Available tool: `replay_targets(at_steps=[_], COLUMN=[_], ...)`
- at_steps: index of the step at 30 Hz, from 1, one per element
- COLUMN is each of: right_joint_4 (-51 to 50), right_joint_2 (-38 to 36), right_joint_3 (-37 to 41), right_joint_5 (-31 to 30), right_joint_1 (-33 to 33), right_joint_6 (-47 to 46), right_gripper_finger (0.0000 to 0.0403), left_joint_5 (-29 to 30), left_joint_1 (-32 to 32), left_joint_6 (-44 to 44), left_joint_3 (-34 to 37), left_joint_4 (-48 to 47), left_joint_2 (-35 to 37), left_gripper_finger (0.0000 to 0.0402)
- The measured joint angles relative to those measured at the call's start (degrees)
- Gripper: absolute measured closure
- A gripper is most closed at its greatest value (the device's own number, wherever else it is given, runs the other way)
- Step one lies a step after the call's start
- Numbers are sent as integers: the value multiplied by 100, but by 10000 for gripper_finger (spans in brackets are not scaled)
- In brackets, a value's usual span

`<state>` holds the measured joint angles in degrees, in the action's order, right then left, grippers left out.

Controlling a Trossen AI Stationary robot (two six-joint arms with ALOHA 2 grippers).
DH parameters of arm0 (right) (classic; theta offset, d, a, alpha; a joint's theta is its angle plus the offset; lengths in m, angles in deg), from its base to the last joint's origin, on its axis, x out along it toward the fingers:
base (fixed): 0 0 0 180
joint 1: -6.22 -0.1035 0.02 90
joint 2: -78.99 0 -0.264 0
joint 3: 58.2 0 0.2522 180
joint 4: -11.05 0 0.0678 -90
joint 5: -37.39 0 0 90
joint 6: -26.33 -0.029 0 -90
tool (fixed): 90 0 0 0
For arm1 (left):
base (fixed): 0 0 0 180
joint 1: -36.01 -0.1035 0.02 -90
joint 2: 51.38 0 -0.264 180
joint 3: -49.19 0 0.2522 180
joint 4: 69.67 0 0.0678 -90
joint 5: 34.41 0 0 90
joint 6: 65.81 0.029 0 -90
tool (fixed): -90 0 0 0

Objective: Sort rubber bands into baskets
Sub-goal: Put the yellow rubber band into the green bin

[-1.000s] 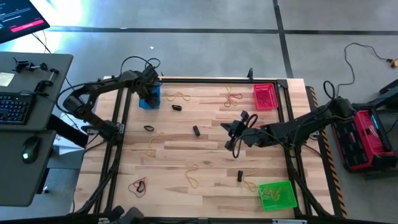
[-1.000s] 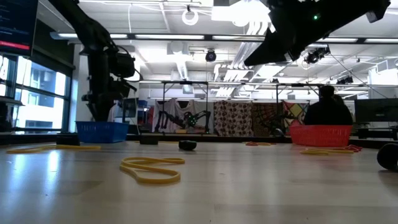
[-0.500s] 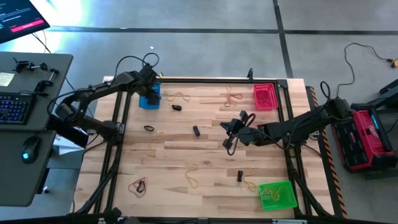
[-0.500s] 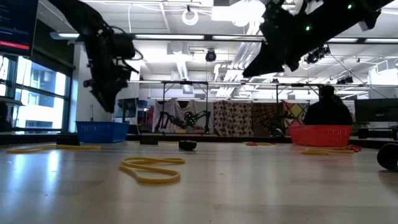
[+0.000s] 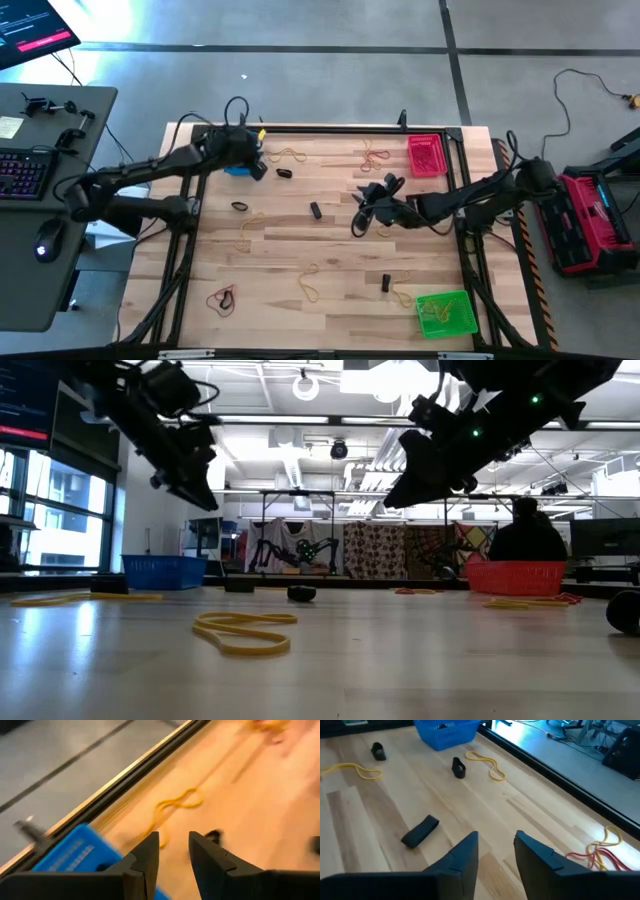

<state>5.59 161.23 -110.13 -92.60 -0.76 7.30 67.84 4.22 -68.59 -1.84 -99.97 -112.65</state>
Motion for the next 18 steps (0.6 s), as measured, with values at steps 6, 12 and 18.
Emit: replay_targets(at_steps=[6,12,18], right_joint_4=[-422,-471,-380], right_joint_2=[-4,-4,-4], right_joint_3=[0,0,0], right_joint_5=[435,708,962], right_joint_1=[-50,-161,-175], right_joint_6=[-151,-197,-173], right_gripper_finger=[283,283,283], left_joint_5=[-8,-12,-672], left_joint_1=[858,1656,2325], left_joint_6=[-150,-135,240], left_joint_3=[769,1346,1619], left_joint_4=[1357,2684,3230], left_joint_2=[349,395,393], left_gripper_finger=[305,305,305])
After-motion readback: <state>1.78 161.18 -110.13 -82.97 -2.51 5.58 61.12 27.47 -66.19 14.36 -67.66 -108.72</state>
